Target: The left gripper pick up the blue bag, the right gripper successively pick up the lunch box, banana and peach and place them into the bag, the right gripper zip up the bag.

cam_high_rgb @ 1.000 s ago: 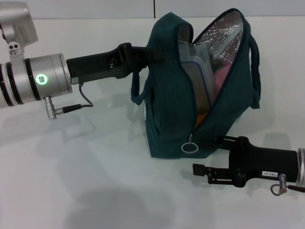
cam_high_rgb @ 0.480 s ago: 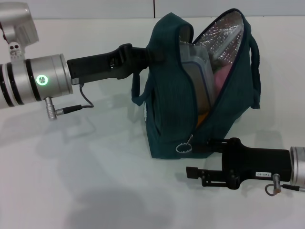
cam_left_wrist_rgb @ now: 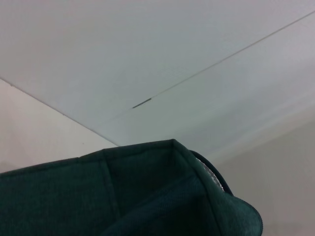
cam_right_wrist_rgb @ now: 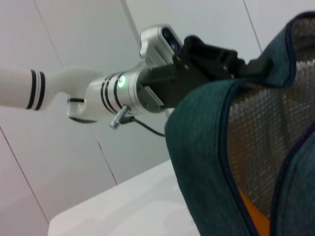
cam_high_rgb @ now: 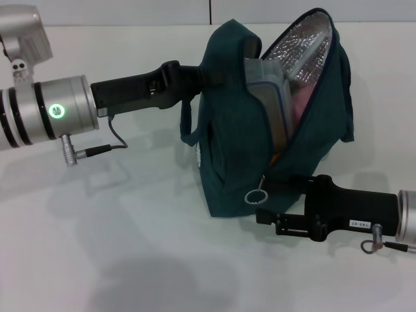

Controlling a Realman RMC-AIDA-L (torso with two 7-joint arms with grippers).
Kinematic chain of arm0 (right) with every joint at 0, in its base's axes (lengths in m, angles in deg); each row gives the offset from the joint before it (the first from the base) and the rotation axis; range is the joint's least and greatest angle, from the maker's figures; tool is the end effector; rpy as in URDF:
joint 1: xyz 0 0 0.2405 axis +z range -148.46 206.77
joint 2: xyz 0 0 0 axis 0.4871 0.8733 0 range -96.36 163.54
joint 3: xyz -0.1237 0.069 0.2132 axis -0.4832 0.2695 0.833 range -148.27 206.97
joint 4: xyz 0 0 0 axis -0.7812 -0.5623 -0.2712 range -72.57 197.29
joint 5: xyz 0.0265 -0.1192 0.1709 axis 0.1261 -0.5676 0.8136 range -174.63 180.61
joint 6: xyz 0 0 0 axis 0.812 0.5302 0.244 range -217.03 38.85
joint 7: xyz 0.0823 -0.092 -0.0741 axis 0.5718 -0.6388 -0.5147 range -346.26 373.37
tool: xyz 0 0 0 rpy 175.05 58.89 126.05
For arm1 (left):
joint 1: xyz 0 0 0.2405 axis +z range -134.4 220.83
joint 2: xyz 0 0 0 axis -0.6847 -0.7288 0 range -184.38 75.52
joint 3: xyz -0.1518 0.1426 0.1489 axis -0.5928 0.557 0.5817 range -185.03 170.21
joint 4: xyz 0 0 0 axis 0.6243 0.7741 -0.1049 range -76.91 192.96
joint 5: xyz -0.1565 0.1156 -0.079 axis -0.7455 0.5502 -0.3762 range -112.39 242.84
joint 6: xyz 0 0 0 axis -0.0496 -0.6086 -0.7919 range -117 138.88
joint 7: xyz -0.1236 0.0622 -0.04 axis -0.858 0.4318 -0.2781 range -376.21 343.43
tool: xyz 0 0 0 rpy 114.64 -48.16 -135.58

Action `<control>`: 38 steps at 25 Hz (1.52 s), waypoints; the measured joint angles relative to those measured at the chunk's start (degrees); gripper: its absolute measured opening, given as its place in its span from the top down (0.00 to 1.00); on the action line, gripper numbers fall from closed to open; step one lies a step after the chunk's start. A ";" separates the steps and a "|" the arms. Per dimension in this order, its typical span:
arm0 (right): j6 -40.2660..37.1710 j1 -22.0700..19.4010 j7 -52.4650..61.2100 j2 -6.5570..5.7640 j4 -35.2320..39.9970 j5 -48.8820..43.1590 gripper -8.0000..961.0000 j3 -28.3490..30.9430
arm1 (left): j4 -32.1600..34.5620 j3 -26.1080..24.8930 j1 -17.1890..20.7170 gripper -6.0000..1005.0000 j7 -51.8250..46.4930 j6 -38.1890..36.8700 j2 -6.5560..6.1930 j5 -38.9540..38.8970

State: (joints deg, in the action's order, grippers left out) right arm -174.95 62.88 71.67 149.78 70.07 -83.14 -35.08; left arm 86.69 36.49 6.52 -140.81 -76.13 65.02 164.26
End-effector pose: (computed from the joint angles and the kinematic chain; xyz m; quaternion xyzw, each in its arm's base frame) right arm 0.2579 0.2890 -0.0691 -0.9276 0.2032 0.3079 0.0586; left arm -0.2085 0.3560 -0.0174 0.7501 0.5478 0.3684 0.0392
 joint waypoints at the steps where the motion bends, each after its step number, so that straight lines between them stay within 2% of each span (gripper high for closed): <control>1: -0.22 -0.15 -0.01 0.00 0.06 0.04 0.28 0.06 | -0.10 0.00 0.10 0.95 0.07 -0.01 -0.04 -0.16; 7: 0.51 -1.01 -0.36 0.00 0.22 0.11 0.29 0.17 | -0.18 0.09 0.31 0.95 0.15 -0.03 -0.09 -0.60; 13: 1.75 0.21 -0.04 0.00 -0.15 -0.28 0.29 -0.48 | -0.19 0.27 0.20 0.95 0.14 -0.02 -0.11 -0.91; 20: 2.15 1.37 2.20 0.00 -0.21 0.07 0.30 -4.01 | -0.19 0.31 0.22 0.95 0.15 -0.02 -0.11 -1.04; 31: 3.21 1.74 2.99 0.00 0.33 0.15 0.30 -4.43 | -0.19 0.31 0.13 0.95 0.39 -0.14 -0.11 -1.07; 38: 5.73 3.53 4.63 0.00 -0.36 -0.18 0.52 -4.74 | -0.55 0.31 0.42 0.95 0.99 -0.78 -0.10 -1.82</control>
State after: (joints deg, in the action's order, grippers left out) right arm -169.22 66.42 76.30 149.78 69.71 -83.32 -39.82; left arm 86.13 36.80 6.93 -139.82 -76.91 64.92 162.44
